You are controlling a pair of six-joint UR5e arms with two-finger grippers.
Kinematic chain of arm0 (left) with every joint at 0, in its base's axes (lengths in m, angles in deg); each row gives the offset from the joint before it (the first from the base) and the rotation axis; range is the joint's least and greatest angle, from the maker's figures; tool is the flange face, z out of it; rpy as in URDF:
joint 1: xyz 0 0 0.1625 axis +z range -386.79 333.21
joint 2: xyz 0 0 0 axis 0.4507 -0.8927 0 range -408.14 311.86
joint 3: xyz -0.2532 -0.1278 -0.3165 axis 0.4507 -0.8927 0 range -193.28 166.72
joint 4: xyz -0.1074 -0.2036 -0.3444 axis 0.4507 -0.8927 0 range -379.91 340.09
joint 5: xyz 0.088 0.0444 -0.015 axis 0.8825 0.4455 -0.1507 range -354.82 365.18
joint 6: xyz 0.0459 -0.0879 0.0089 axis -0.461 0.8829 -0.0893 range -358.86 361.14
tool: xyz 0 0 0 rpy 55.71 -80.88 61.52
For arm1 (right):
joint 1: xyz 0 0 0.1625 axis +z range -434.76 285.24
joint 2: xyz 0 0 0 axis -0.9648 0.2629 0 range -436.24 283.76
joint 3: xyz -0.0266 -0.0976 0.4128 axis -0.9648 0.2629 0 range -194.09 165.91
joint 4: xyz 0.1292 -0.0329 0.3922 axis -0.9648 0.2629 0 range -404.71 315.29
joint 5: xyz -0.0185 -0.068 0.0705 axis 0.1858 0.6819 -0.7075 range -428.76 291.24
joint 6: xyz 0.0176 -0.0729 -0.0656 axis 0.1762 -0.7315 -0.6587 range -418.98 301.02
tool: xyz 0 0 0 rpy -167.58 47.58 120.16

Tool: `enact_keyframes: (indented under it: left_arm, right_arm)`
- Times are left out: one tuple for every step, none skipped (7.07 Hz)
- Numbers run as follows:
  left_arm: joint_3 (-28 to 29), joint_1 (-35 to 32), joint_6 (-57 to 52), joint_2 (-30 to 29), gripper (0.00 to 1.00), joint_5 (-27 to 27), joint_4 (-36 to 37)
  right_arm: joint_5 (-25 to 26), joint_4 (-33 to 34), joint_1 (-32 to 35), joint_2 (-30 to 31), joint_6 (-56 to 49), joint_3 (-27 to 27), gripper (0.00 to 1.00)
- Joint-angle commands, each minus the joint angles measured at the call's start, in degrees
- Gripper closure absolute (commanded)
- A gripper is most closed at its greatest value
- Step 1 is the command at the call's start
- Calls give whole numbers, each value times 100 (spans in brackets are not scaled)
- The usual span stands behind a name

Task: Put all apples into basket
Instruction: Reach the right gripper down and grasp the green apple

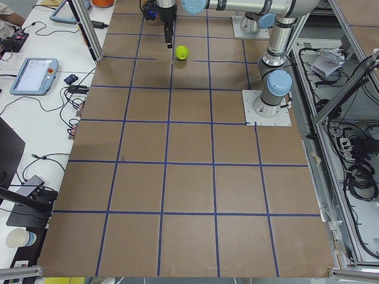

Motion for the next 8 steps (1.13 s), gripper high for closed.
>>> enact_keyframes:
  left_arm:
    - [-25,-97,-45,14,0,60,21]
    - [-34,-97,-80,32,0,61,21]
    - [-25,-97,-71,14,0,61,21]
    - [-69,-106,-45,49,0,52,21]
    - [-43,-106,-62,41,0,61,21]
    - [-60,-97,-80,49,0,61,21]
    - [-60,-97,-80,49,0,61,21]
    - [-60,-97,-80,49,0,61,21]
  right_arm:
    - [-22,572,179,-26,-53,-424,0]
    - [-31,581,197,-17,-10,-590,0]
    - [-31,582,293,-17,-1,-618,0]
    - [-40,582,363,-34,-1,-636,0]
    - [-40,573,373,-34,-27,-645,0]
    - [-40,573,399,-43,-45,-679,0]
    - [-31,599,399,-87,-54,-810,0]
    - [-31,738,399,-166,-10,-864,0]
